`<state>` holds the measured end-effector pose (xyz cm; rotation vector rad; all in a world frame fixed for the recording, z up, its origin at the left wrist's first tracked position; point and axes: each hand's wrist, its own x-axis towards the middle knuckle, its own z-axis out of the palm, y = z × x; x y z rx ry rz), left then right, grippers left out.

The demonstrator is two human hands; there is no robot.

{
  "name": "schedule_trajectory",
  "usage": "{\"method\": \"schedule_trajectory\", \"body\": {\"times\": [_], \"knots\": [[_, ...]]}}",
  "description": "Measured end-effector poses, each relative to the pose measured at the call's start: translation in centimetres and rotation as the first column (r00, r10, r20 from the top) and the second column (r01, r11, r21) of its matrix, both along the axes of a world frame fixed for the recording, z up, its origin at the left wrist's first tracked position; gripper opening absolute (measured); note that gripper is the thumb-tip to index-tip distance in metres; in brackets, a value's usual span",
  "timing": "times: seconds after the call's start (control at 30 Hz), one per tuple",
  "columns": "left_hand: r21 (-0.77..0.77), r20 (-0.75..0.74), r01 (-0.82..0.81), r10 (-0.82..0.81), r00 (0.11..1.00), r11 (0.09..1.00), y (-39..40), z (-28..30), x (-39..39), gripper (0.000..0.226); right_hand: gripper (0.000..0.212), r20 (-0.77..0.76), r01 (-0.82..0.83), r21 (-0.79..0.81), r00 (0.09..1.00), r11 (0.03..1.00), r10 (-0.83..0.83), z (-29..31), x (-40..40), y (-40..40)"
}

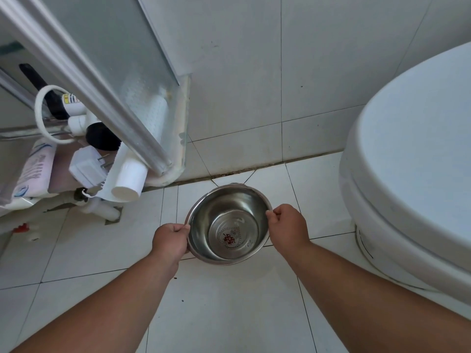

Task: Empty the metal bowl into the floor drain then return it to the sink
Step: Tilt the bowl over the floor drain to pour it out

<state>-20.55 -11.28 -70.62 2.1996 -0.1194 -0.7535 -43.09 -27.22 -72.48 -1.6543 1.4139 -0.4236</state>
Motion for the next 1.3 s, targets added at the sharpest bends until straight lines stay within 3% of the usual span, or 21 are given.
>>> {"method": "schedule_trajectory", "body": {"times": [1.3], "knots": [[0.009,-0.004,-0.009,0.009,1.000,1.000,-0.9,0.8,-0.2,0.025,0.023,-0.033,-0.009,0.012,0.999,1.000,0.010,0.0,0.2,-0.5]]}}
